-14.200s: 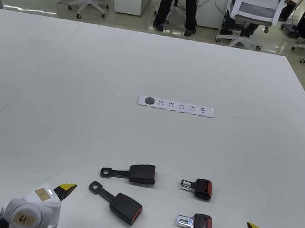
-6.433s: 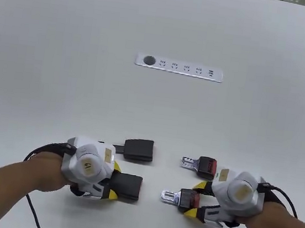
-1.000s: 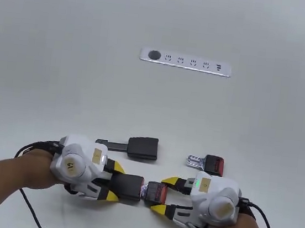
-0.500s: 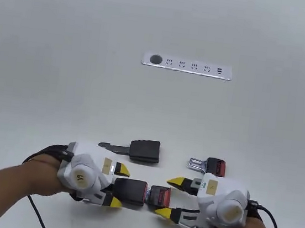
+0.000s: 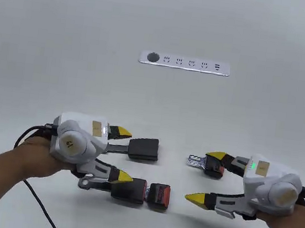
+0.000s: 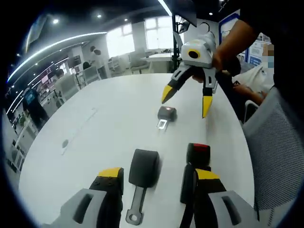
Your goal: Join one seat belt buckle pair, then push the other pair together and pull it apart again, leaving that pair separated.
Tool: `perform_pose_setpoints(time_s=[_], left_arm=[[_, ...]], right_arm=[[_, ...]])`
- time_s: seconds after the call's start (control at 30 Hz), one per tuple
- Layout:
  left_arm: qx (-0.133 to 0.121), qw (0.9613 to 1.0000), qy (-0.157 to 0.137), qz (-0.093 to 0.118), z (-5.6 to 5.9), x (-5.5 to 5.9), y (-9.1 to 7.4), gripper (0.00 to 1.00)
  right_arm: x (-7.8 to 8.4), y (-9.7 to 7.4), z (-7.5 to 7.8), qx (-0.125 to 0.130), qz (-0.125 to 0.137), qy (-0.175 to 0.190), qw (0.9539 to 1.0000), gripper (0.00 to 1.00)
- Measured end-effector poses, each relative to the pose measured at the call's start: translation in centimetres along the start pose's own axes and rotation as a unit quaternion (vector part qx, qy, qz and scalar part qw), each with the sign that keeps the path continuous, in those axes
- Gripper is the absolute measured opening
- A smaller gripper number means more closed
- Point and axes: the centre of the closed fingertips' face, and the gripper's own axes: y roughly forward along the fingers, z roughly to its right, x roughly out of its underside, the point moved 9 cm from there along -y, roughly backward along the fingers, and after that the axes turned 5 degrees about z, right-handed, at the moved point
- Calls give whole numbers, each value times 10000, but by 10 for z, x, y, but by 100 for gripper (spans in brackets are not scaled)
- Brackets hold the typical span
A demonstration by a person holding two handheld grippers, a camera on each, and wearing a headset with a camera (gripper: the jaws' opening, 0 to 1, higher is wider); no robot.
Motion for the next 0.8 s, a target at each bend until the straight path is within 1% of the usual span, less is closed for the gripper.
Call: perform_pose_setpoints(time_s=[0.07, 0.13, 0.23, 0.3, 0.37, 0.43, 0.47, 0.53, 0.57, 0.6, 0.63, 0.67, 0.7, 0.77, 0.8], left_arm=[[-29, 10000, 2, -13, -7, -2, 3, 61], [-44, 10000, 32, -78, -14, -4, 8, 61], [36, 9999, -4, -157, -23, -3, 19, 60], [104, 9997, -9, -225, -27, -1, 25, 60], [179, 9992, 22, -361, -30, 2, 31, 60], [200, 9990, -10, -388, -33, 5, 34, 60], [238, 9989, -94, -398, -35, 9, 36, 60], [300, 9986, -120, -425, -34, 13, 39, 60], [317, 9984, -131, -438, -34, 14, 40, 60], [360, 9981, -145, -487, -33, 17, 42, 61], [364, 9980, -133, -493, -33, 17, 43, 61], [385, 9979, -147, -497, -34, 20, 45, 60], [419, 9977, -182, -493, -34, 20, 46, 60], [463, 9974, -155, -523, -32, 22, 50, 60], [482, 9972, -137, -554, -32, 23, 52, 60]], right_arm=[[0, -3, 11, 102, -24, -14, 9999, 63], [2, -4, 20, 115, -71, -24, 9999, 63], [8, -4, 31, 118, -159, 21, 9998, 63], [13, -3, 36, 85, -264, -5, 9996, 63], [16, -1, 40, 15, -293, 36, 9996, 64], [21, 0, 44, -37, -341, 90, 9994, 66], [23, 1, 46, -54, -379, 100, 9992, 66], [26, 2, 48, -123, -429, 95, 9990, 65], [29, 2, 51, -154, -411, 133, 9989, 65], [31, 3, 54, -188, -402, 169, 9989, 66], [30, 4, 53, -206, -438, 157, 9987, 65], [32, 5, 53, -279, -510, 121, 9982, 64], [34, 6, 54, -298, -531, 125, 9981, 63], [45, 10, 60, -356, -620, 201, 9972, 62], [48, 11, 59, -409, -696, 198, 9965, 62]])
